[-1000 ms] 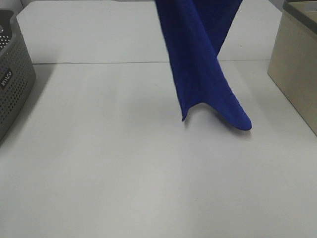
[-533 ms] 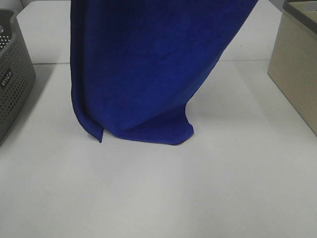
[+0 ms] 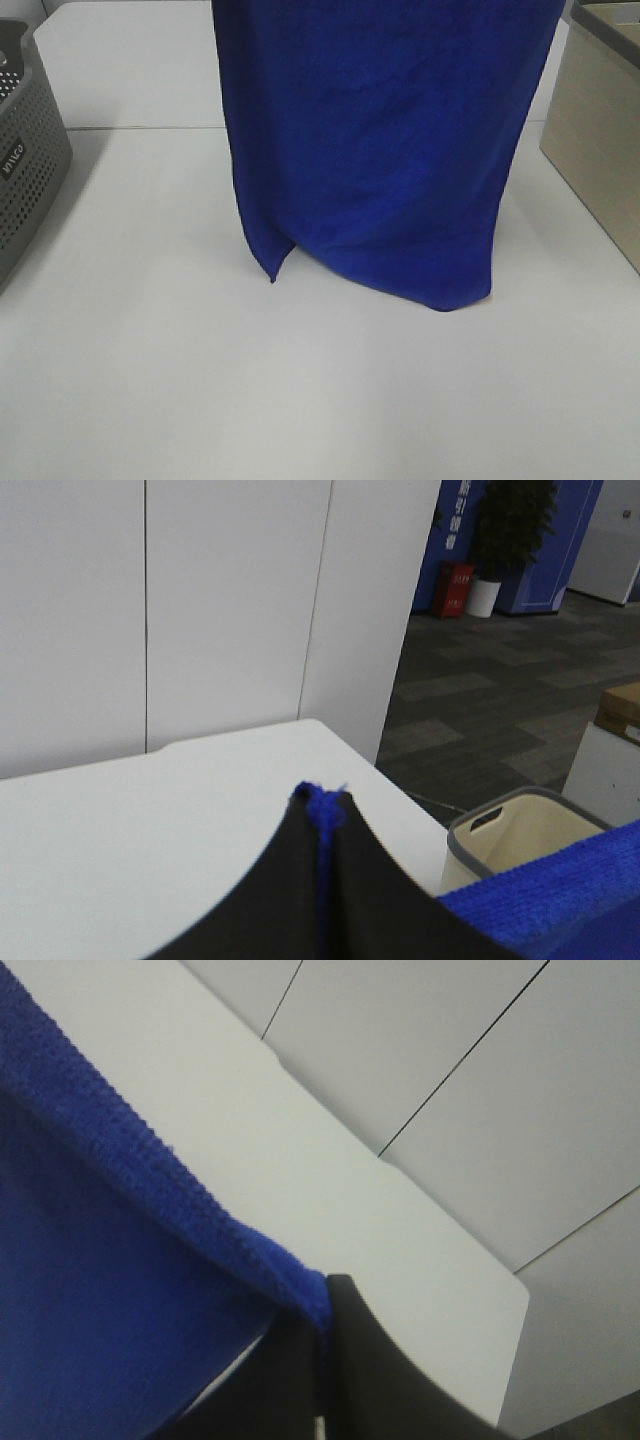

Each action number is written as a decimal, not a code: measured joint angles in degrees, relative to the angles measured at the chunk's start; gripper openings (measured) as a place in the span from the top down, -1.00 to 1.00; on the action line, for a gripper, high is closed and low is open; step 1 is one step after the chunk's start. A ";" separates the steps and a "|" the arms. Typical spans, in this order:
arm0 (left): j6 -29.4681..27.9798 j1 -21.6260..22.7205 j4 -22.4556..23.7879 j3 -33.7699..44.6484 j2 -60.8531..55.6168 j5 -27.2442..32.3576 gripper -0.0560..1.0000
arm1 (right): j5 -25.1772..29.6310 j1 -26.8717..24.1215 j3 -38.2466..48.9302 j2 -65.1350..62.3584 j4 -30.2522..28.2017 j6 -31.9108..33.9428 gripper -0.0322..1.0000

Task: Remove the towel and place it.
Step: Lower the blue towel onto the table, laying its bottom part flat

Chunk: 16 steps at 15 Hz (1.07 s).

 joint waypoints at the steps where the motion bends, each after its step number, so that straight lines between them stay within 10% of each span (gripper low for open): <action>1: 0.00 0.00 0.00 0.00 0.00 -2.01 0.89 | -0.57 0.00 -1.49 0.52 0.40 0.00 0.91; 7: 0.00 0.00 2.41 -0.06 0.00 -15.07 0.89 | -1.55 0.29 -12.95 6.30 2.06 0.00 0.91; 16: 0.00 -1.60 4.30 -1.83 -5.21 -5.39 0.89 | 7.05 0.29 -14.61 1.26 2.18 1.95 0.91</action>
